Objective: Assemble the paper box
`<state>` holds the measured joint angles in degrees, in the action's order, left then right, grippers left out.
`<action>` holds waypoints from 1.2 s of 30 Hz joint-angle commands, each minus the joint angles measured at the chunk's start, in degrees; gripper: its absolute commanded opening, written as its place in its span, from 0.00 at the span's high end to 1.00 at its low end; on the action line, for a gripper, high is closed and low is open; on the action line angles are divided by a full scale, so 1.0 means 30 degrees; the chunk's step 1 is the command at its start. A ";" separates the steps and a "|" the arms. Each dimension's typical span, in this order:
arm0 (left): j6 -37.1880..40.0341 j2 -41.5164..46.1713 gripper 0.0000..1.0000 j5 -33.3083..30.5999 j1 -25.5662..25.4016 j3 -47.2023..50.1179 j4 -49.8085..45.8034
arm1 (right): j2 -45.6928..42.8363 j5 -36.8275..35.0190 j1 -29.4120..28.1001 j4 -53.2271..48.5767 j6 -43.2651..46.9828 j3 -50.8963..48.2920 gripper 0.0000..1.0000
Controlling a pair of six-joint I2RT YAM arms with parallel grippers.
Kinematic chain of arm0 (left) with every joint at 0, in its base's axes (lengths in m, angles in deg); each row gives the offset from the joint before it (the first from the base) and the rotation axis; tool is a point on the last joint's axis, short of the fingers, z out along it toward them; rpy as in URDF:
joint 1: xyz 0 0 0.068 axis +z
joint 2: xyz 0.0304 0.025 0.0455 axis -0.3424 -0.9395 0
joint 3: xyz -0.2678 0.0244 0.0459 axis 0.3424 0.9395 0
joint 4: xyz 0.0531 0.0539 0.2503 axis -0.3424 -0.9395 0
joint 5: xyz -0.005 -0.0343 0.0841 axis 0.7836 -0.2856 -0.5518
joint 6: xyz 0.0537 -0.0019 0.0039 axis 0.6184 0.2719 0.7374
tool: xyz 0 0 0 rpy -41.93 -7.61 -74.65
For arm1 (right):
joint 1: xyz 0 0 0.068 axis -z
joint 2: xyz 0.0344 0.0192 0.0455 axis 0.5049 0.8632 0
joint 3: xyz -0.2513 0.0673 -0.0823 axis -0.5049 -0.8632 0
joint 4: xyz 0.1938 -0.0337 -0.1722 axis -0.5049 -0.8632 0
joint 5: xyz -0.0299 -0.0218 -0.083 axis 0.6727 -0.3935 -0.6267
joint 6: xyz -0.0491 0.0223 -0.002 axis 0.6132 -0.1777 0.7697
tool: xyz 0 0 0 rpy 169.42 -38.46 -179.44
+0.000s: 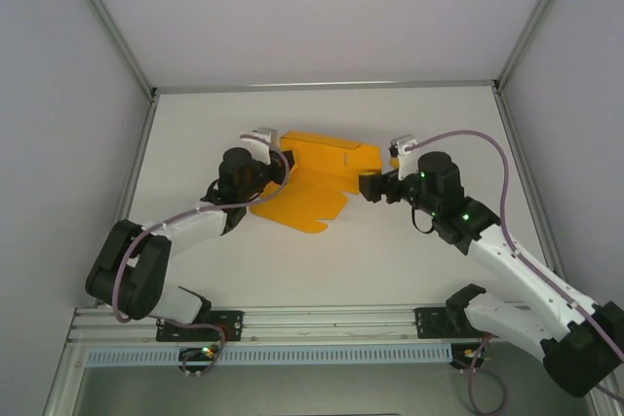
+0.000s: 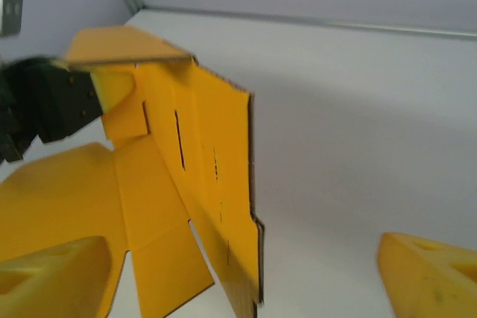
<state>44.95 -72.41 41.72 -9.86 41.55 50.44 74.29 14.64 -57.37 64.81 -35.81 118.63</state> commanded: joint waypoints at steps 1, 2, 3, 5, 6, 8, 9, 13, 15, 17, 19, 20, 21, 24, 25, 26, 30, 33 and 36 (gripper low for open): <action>-0.0693 0.0315 1.00 0.1631 0.0119 -0.0521 0.0921 | 0.1161 0.1261 0.0051 -0.0220 -0.1451 0.1040 0.29; -0.0657 0.0300 1.00 0.1809 0.0144 -0.0551 0.0779 | 0.1364 0.1100 0.0051 -0.0023 -0.1692 0.1184 0.39; -0.0623 0.0276 1.00 0.1866 0.0170 -0.0650 0.0521 | 0.1456 0.1187 0.0043 0.0251 -0.1724 0.1236 0.49; -0.0243 -0.0012 1.00 0.1896 0.0174 -0.1122 -0.0649 | 0.1552 0.1442 0.0047 0.0781 -0.1951 0.1223 0.69; -0.0042 -0.0172 1.00 0.1665 0.0178 -0.1449 -0.1343 | 0.1586 0.1830 0.0052 0.1031 -0.1834 0.1209 0.79; 0.0557 -0.0731 1.00 0.0926 0.0133 -0.2184 -0.2824 | 0.1495 0.2367 0.0032 0.1155 -0.1906 0.1295 0.91; 0.0778 -0.1019 1.00 0.0006 0.0092 -0.2713 -0.3921 | 0.1420 0.2479 0.0017 0.1148 -0.1813 0.1336 0.97; 0.2542 -0.2434 1.00 -0.5306 -0.0271 -0.5036 -0.8591 | 0.0680 0.2082 -0.0161 0.0766 -0.1425 0.1472 1.00; 0.3074 -0.3042 1.00 -0.8959 -0.0741 -0.5722 -0.9872 | 0.0272 0.1850 -0.0294 0.0650 -0.1068 0.1454 1.00; 0.3277 -0.3627 1.00 -1.2383 -0.1203 -0.6397 -1.0846 | 0.0110 0.1894 -0.0469 0.0767 -0.0849 0.1424 1.00; 0.3139 -0.4081 1.00 -1.4746 -0.1585 -0.6973 -1.1557 | 0.0201 0.1998 -0.0777 0.0869 -0.0515 0.1436 1.00; 0.3034 -0.4342 1.00 -1.5919 -0.1815 -0.7342 -1.1886 | 0.0361 0.2015 -0.0964 0.0848 -0.0259 0.1540 1.00; 0.3016 -0.4577 1.00 -1.6878 -0.2049 -0.7657 -1.2159 | 0.0524 0.1711 -0.1154 0.0798 -0.0182 0.1631 1.00; 0.3464 -0.4992 1.00 -1.7609 -0.2576 -0.8288 -1.2248 | 0.0891 0.1349 -0.1324 0.0959 -0.0048 0.1692 1.00; 0.3406 -0.4871 1.00 -1.6801 -0.2623 -0.8248 -1.2015 | 0.0972 0.1458 -0.1325 0.1102 0.0036 0.1670 1.00; 0.3430 -0.4668 1.00 -1.5588 -0.2630 -0.8102 -1.1697 | 0.1086 0.1571 -0.1356 0.1160 0.0132 0.1664 1.00; 0.3634 -0.2820 1.00 -1.1252 -0.2595 -0.6021 -0.8182 | 0.1165 0.0962 -0.1355 0.1282 -0.0198 0.1530 0.87; 0.3602 -0.0724 1.00 -0.8827 -0.2543 -0.3277 -0.4068 | 0.0843 0.0498 -0.1355 0.0753 -0.0241 0.1505 0.63; 0.3722 0.0938 0.96 -0.8097 -0.2544 -0.1337 -0.1708 | -0.0010 -0.0217 -0.1363 0.0007 -0.0484 0.1544 0.29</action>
<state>53.50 -73.35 15.32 -17.47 33.94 35.64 77.86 14.99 -61.02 65.49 -37.23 120.90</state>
